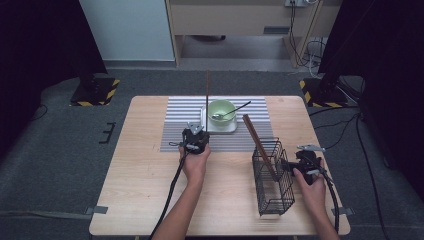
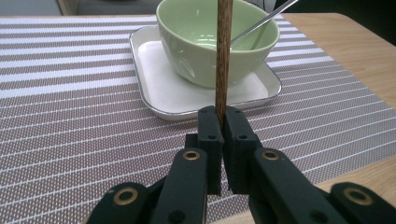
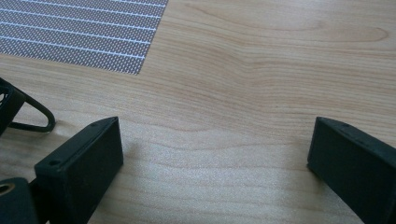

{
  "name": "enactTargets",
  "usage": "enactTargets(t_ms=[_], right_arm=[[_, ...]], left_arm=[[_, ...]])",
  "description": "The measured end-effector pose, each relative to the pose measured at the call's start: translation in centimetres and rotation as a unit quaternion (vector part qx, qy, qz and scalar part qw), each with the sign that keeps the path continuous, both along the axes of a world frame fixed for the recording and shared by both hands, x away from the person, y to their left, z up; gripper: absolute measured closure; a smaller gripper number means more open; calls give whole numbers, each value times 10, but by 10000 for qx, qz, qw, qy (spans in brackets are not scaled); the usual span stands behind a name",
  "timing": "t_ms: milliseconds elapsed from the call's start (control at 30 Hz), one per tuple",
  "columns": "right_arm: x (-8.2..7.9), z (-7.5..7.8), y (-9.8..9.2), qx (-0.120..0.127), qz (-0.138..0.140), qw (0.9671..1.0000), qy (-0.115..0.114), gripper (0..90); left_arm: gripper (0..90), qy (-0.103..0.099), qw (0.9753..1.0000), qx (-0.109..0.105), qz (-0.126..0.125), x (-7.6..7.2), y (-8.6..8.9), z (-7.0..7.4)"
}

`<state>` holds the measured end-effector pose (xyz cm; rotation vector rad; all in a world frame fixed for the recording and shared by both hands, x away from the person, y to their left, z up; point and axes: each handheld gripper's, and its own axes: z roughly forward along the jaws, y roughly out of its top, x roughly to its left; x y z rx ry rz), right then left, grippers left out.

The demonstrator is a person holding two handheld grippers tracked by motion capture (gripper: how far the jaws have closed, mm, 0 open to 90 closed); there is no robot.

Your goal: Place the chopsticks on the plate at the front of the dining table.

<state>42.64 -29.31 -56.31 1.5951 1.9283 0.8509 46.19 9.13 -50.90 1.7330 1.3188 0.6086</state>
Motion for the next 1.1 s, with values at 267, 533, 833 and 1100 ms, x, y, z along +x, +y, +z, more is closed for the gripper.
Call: enactTargets(t_ms=[267,533,833,1100], right_arm=[[0,0,0,0,-17,10000,0,34],[0,0,0,-2,-17,10000,0,34],[0,0,1,-4,-51,10000,-2,34],[0,0,1,-6,-46,10000,-2,34]], left_arm=[[863,106,9999,2,49,-1,3,-9],[863,298,9994,-41,172,2,13,-18],[863,375,9989,-123,257,3,18,-22],[862,521,9981,-206,254,4,16,-25]])
